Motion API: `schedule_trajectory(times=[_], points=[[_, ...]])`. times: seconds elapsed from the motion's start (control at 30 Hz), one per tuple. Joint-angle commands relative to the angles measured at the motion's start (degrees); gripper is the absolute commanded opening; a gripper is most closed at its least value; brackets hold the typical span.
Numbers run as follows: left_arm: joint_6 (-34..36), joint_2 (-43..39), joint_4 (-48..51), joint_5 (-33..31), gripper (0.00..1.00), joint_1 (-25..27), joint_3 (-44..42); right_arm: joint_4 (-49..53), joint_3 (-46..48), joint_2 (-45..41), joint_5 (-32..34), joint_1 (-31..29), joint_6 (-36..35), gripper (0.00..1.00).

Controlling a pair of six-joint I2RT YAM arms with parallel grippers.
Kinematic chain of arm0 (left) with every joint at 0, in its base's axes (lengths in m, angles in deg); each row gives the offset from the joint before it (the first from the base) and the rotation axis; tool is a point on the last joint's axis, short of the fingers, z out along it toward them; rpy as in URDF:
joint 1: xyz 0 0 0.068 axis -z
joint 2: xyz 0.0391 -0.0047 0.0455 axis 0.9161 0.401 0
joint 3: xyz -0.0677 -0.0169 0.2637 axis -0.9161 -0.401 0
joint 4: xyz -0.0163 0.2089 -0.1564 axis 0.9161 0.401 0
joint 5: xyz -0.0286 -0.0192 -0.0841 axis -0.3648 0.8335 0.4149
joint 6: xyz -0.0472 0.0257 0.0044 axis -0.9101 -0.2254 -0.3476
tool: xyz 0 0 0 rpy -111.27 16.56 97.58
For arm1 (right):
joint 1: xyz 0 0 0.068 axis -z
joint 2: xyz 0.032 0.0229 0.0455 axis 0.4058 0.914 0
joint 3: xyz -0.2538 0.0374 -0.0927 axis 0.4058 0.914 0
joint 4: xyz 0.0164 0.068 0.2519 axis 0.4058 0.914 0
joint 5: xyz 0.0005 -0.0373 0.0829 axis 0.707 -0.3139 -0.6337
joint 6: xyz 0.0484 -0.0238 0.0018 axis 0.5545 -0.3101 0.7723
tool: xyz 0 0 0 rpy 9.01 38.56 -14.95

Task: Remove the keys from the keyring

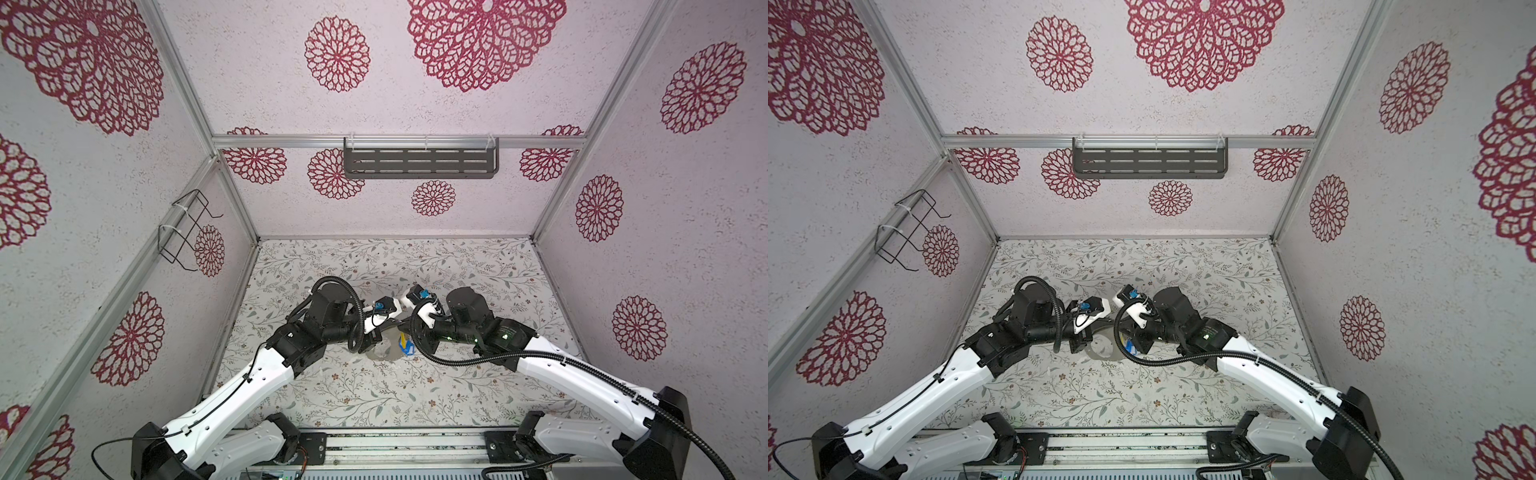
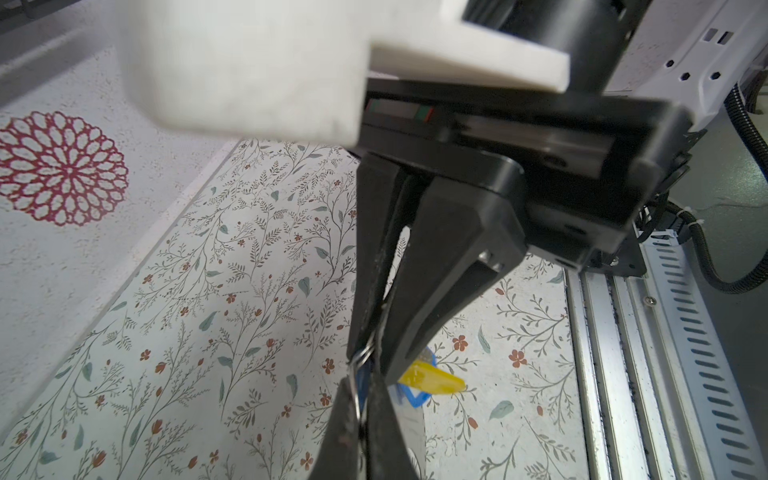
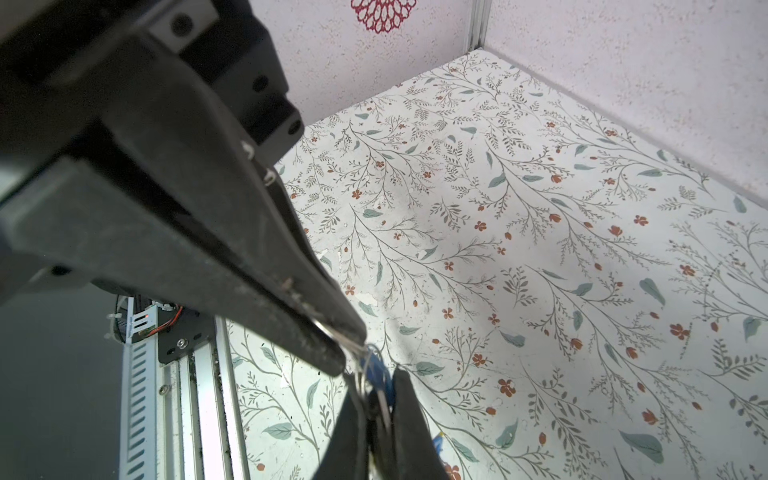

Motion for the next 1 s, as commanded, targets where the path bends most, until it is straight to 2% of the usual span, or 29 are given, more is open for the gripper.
schedule_trajectory(times=[0.0,0.3,0.57,0.67,0.77,0.8,0.9,0.97], points=[[0.9,-0.2,-0.5,0.9,0.0,-0.4,1.4,0.3,-2.7,-2.1,3.0,0.1,0.8,0.07],[2.9,1.9,1.4,1.3,0.0,-0.3,1.7,5.3,-7.5,-0.7,3.7,-0.5,0.3,0.05],[2.5,3.6,0.9,2.8,0.0,-0.2,3.3,7.6,-11.3,3.6,4.7,-1.8,-0.4,0.12],[2.4,3.5,0.8,3.1,0.0,-0.2,3.4,7.8,-11.4,3.9,4.7,-1.9,-0.7,0.23],[2.3,3.4,0.9,3.2,0.0,-0.2,3.4,7.7,-11.1,3.7,5.1,-2.0,-0.7,0.25],[2.3,3.4,0.9,3.2,0.0,-0.2,3.4,7.7,-11.1,3.6,5.3,-2.0,-0.7,0.23],[2.2,3.3,0.8,3.3,0.0,-0.2,3.5,7.8,-11.0,3.5,5.4,-2.0,-0.8,0.08],[2.2,3.3,0.9,3.2,0.0,-0.2,3.5,7.9,-11.1,3.5,5.4,-2.0,-0.8,0.05]])
